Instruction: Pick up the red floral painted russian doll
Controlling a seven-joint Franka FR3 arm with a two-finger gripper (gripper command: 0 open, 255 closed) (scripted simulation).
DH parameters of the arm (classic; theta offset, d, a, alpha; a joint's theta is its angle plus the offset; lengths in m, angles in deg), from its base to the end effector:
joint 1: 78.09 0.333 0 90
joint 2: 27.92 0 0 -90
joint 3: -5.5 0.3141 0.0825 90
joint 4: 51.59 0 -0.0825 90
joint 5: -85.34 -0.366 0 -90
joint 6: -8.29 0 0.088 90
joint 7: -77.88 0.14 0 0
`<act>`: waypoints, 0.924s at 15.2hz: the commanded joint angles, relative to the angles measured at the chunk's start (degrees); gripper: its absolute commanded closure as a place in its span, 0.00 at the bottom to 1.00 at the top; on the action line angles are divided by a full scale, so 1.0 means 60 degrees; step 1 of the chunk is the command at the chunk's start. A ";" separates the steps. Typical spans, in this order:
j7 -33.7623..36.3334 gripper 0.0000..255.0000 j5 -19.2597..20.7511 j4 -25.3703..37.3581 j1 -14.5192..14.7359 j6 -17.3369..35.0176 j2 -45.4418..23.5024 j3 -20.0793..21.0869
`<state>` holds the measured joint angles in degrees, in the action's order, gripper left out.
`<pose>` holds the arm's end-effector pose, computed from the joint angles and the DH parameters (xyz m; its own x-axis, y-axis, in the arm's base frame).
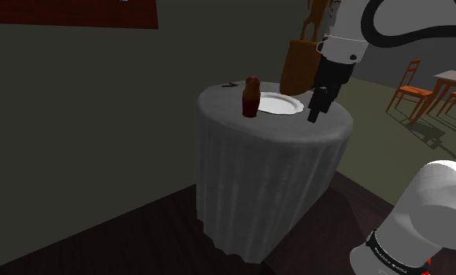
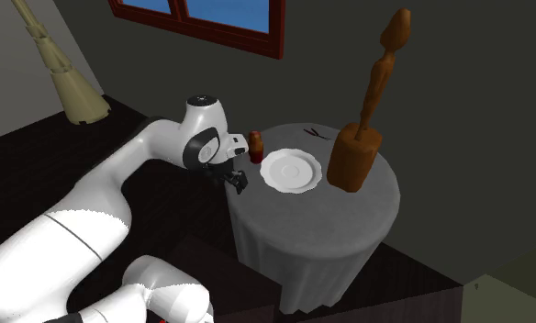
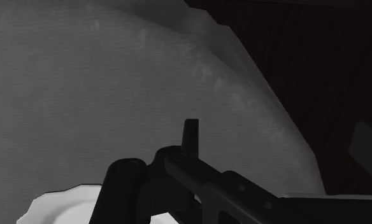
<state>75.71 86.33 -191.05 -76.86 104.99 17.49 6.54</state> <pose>0.2994 0.0106 0.5329 0.9962 0.0746 0.0449 0.0732 -0.9968 0.0319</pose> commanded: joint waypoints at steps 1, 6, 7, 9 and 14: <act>0.0000 0.00 0.0000 0.0000 0.0000 0.0000 0.0000 0.0000; 0.0513 0.00 0.0048 0.1923 -0.0099 0.0023 -0.2114 0.0330; 0.0617 0.00 0.0074 0.2340 -0.0122 -0.0017 -0.2526 0.0391; 0.0827 0.00 0.0142 0.3210 -0.0162 -0.0138 -0.3346 0.0505; 0.1351 0.00 0.0398 0.5637 -0.0235 -0.0689 -0.5418 0.0762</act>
<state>83.25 88.37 -160.33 -78.17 101.88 -12.70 10.87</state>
